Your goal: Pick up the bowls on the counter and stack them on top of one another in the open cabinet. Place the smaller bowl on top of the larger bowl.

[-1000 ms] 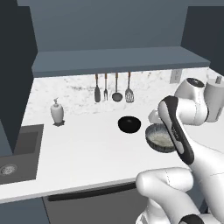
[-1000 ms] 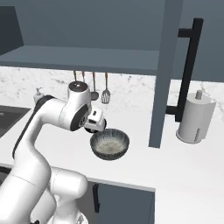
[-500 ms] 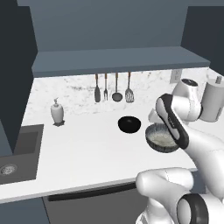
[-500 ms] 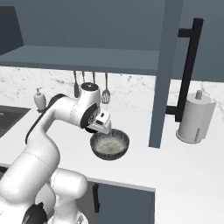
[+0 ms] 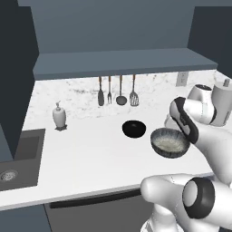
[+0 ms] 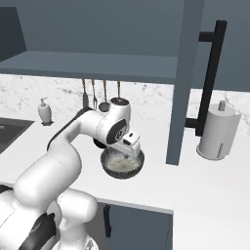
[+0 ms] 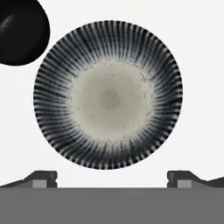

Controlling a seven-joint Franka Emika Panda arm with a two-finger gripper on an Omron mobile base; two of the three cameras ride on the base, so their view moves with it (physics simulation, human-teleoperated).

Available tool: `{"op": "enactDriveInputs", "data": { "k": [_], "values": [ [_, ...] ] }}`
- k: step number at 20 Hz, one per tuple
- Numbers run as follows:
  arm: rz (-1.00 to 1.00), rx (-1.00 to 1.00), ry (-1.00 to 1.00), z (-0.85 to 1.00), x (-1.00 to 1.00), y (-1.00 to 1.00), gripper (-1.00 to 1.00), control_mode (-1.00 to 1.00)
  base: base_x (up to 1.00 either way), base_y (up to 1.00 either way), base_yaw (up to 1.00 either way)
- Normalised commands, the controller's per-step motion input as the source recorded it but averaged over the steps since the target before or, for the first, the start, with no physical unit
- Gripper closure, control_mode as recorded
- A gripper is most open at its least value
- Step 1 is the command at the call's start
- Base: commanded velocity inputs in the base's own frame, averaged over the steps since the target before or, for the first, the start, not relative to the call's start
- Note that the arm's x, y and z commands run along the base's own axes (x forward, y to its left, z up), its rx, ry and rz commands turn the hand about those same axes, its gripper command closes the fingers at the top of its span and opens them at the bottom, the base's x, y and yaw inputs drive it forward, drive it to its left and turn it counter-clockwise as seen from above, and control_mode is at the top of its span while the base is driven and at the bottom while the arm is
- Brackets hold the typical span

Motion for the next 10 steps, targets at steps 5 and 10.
{"op": "enactDriveInputs", "data": {
  "k": [5, 10],
  "values": [
    [-0.07, 0.00, 0.00, -0.42, 0.00, -0.54, -1.00, -1.00, 0.00, 0.00, 0.00],
    [-0.06, 0.00, -0.01, -0.33, 0.00, -0.61, -1.00, -1.00, 0.00, 0.00, 0.00]
  ]
}}
